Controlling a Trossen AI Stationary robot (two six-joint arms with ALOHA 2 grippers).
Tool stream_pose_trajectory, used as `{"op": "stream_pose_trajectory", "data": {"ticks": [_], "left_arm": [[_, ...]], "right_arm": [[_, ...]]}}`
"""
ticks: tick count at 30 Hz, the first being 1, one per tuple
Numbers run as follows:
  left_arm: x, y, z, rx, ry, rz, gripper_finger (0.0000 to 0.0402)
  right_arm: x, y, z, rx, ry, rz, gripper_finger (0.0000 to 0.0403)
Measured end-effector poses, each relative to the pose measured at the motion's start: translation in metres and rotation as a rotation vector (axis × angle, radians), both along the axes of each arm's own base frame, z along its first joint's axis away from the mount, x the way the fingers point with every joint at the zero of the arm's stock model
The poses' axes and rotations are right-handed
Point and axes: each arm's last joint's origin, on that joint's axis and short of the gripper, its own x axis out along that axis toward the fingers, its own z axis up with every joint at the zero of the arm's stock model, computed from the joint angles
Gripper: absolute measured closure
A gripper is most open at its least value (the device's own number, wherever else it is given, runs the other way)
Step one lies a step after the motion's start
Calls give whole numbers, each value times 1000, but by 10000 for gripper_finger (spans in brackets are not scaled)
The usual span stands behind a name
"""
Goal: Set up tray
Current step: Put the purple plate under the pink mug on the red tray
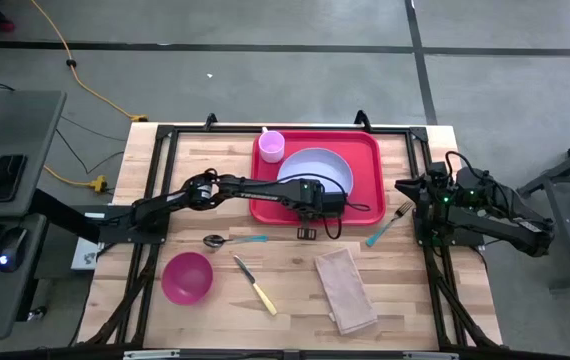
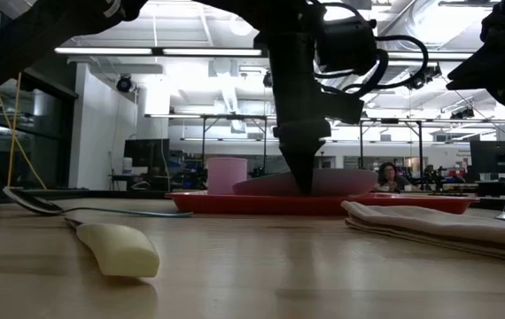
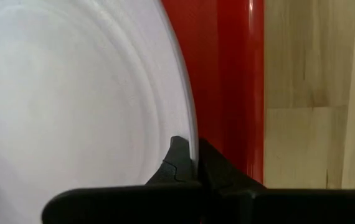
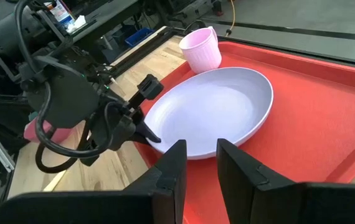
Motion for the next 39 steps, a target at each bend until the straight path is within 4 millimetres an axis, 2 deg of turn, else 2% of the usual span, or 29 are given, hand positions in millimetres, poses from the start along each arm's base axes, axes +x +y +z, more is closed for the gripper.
{"op": "stream_pose_trajectory", "data": {"ticks": [9,18,30,34,39], "left_arm": [[1,0,0,-4,-8,-1,388],[4,-1,-18,-2,22,-6,389],[4,0,-18,-3,26,-1,385],[5,0,-19,-4,18,-4,366],[6,0,-20,-23,12,-5,317]], "right_arm": [[0,0,0,0,0,0,336],[0,0,0,0,0,1,336],[0,0,0,1,-1,2,336],[0,0,0,0,-1,2,336],[0,0,0,1,0,2,336]]}}
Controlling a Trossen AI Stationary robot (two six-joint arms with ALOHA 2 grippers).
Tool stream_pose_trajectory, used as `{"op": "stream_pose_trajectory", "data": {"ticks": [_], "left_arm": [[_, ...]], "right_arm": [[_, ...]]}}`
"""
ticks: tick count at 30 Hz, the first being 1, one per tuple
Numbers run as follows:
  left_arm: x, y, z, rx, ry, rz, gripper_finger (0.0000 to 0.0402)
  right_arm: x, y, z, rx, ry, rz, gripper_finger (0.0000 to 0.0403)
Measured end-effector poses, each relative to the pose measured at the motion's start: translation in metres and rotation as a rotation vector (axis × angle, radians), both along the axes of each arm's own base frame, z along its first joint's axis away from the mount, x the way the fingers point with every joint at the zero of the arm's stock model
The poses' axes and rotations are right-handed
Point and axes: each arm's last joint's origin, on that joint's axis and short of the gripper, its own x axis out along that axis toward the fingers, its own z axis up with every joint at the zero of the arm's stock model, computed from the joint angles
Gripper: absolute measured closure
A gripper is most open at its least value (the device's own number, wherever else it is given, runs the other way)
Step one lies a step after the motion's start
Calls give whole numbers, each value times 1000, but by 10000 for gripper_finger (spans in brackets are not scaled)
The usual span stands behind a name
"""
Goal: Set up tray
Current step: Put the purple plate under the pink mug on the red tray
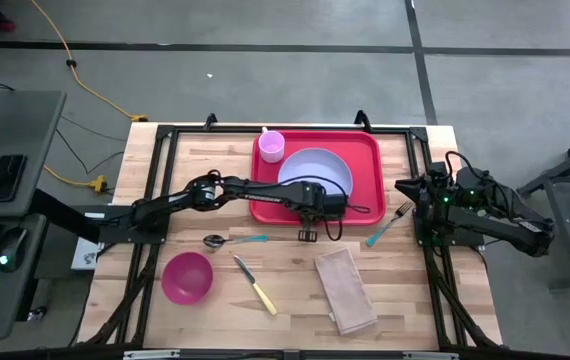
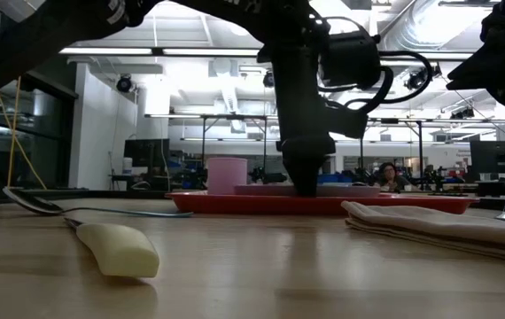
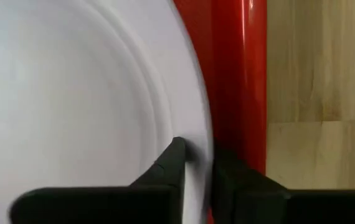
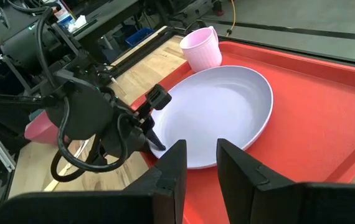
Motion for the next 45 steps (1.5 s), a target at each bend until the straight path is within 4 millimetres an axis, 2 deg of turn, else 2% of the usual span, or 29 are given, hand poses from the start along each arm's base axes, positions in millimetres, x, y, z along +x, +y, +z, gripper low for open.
{"op": "stream_pose_trajectory", "data": {"ticks": [7,17,27,30,39,45], "left_arm": [[0,0,-1,4,-1,0,259],[0,0,2,13,3,-1,216],[9,0,35,41,-102,4,191],[9,1,36,43,-102,5,186],[0,1,41,74,-39,17,179],[-8,3,67,110,-76,51,179]], "right_arm": [[0,0,0,0,0,0,336],[0,0,0,0,0,0,336],[0,0,0,1,-1,4,336],[0,0,0,3,-1,10,336],[0,0,0,3,-1,11,336],[0,0,0,1,0,12,336]]}}
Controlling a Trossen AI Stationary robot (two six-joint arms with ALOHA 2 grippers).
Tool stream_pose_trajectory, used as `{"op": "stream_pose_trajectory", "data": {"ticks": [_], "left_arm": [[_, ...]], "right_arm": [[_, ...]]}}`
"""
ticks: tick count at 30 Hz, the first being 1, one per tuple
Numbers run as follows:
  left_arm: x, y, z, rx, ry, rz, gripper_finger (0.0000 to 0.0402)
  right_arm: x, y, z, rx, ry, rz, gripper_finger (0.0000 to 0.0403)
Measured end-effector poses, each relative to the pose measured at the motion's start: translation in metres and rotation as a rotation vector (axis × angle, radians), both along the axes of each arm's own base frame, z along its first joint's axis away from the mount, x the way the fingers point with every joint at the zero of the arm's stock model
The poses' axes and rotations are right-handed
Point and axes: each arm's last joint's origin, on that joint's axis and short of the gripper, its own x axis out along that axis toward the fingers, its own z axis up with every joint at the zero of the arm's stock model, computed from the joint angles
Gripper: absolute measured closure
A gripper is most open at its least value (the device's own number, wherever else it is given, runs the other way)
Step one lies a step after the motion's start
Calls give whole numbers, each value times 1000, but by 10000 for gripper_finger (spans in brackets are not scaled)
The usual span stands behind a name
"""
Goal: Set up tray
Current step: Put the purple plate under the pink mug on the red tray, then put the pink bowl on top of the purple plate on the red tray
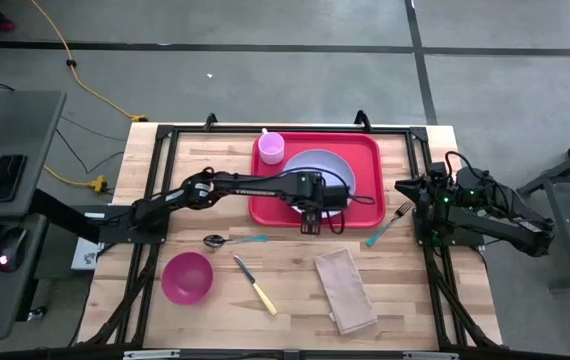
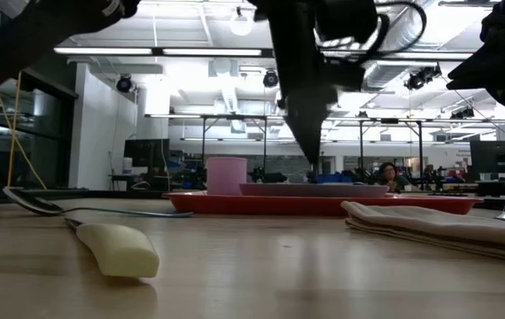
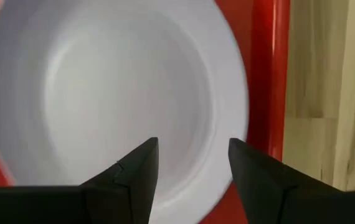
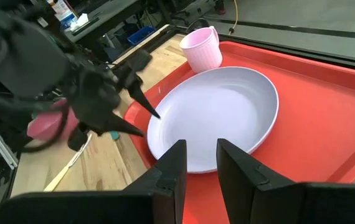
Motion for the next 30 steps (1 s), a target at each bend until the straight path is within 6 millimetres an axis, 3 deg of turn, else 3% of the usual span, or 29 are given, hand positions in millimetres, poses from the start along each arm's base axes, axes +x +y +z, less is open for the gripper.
{"op": "stream_pose_trajectory", "data": {"ticks": [7,16,30], "left_arm": [[-11,0,19,-6,9,18,179],[-53,-2,52,-71,174,162,179],[-90,-15,121,-483,6,388,179]], "right_arm": [[0,0,0,-1,-2,1,336],[0,0,0,-4,0,5,336],[0,0,0,-1,-2,18,336]]}}
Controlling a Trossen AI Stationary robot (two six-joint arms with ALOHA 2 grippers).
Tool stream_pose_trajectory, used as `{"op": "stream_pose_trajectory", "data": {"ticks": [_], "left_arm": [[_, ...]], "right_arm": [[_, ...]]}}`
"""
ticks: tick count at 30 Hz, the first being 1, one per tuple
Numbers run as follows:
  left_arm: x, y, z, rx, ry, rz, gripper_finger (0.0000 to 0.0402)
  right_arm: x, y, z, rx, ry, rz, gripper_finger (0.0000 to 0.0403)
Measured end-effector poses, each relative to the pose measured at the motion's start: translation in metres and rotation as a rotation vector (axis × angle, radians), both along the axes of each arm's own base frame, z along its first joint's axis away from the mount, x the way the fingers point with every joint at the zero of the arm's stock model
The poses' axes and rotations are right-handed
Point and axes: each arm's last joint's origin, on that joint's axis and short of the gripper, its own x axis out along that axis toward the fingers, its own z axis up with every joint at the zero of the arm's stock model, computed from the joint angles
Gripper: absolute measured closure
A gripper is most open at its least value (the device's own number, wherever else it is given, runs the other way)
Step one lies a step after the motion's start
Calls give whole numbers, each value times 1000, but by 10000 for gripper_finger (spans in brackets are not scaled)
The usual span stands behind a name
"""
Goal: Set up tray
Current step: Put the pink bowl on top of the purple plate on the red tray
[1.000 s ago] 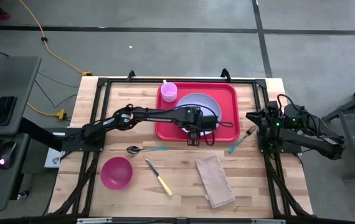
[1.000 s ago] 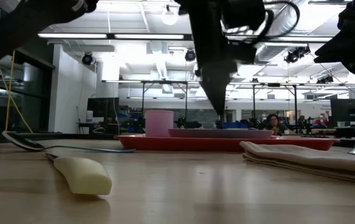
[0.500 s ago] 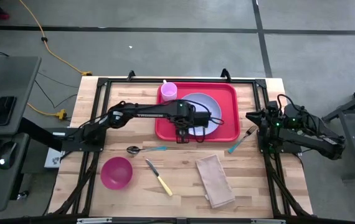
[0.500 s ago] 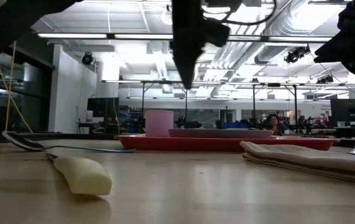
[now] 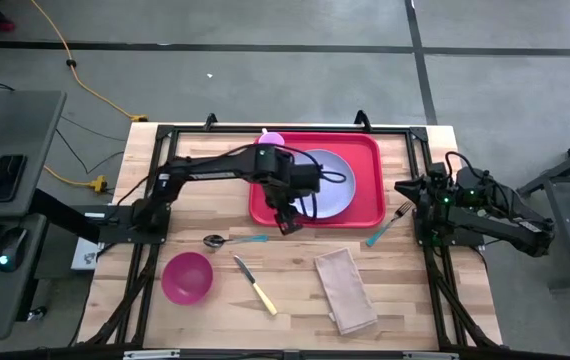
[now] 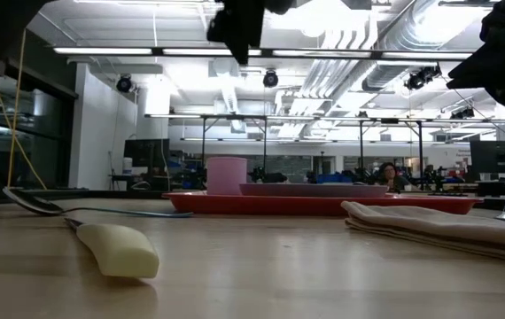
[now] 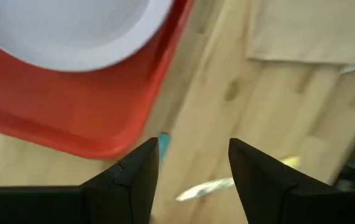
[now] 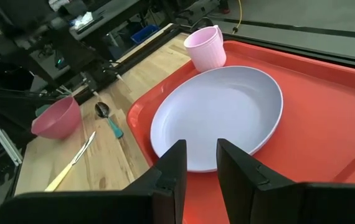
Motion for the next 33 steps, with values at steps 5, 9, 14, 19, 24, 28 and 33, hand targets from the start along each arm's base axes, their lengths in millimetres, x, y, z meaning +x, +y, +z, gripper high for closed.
{"op": "stream_pose_trajectory", "data": {"ticks": [5,9,14,19,24,28,33], "left_arm": [[-10,-12,14,-125,-19,84,179],[-15,-27,20,-172,-14,130,179],[-17,-56,19,-226,14,128,179],[-24,-88,19,-242,43,163,179],[-35,-126,19,-262,80,212,179],[-46,-154,19,-224,76,268,179],[-58,-180,19,-193,62,392,179]], "right_arm": [[0,1,0,1,-1,22,336],[0,1,0,0,0,29,336],[0,1,0,-1,0,30,336],[0,1,0,-2,1,38,336],[0,1,0,-4,1,40,336],[0,1,0,-2,1,46,336],[0,1,0,-1,0,50,336]]}}
